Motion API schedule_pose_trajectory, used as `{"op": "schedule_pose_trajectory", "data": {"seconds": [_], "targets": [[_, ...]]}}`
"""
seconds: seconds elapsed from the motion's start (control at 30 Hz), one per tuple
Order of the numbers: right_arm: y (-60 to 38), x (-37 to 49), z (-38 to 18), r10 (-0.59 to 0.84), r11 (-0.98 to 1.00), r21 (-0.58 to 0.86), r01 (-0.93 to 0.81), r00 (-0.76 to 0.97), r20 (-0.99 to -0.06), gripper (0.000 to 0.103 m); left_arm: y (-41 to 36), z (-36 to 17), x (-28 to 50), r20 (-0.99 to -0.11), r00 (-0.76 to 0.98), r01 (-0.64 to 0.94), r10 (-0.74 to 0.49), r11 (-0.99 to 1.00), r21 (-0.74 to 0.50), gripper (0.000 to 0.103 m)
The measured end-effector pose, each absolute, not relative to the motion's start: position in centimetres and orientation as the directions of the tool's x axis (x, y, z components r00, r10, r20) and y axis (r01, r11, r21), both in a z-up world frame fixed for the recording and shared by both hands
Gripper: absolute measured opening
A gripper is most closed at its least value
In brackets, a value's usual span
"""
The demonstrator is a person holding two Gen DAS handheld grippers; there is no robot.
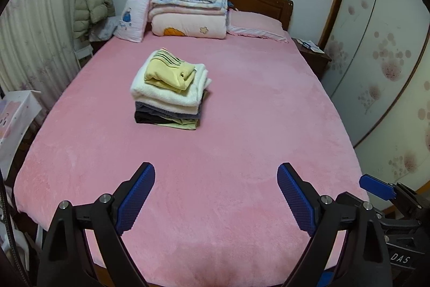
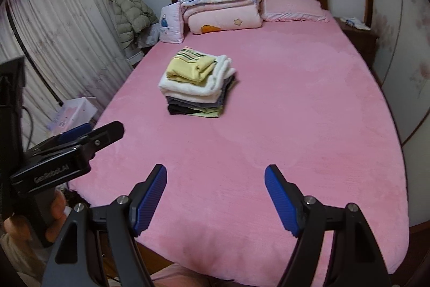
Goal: Fold large clothes
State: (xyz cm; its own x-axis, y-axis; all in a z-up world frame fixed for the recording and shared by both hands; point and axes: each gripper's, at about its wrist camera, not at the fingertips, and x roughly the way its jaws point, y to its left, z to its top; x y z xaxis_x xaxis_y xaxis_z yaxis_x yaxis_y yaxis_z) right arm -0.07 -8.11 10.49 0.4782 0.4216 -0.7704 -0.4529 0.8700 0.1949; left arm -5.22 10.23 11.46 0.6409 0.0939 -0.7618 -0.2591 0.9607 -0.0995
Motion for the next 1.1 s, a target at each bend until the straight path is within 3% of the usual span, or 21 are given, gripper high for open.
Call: {"op": "schedule_pose_trajectory", "data": {"seconds": [0.37, 1.1], "targets": [[-9.8, -2.1, 9.8, 0.306, 0.927, 0.087, -0.365, 0.600, -0.739, 0.076, 7.3, 8.9, -6.6, -0.786, 0.602, -0.292, 0.143, 0.955, -0.049, 0.092], [-11.5, -1.7, 8.8, 0.274, 0.941, 0.080, -0.328, 0.604, -0.749, 0.076, 5.3, 8.8, -6.5, -0.783, 0.597, -0.288, 0.173, 0.958, -0.009, 0.092]]}}
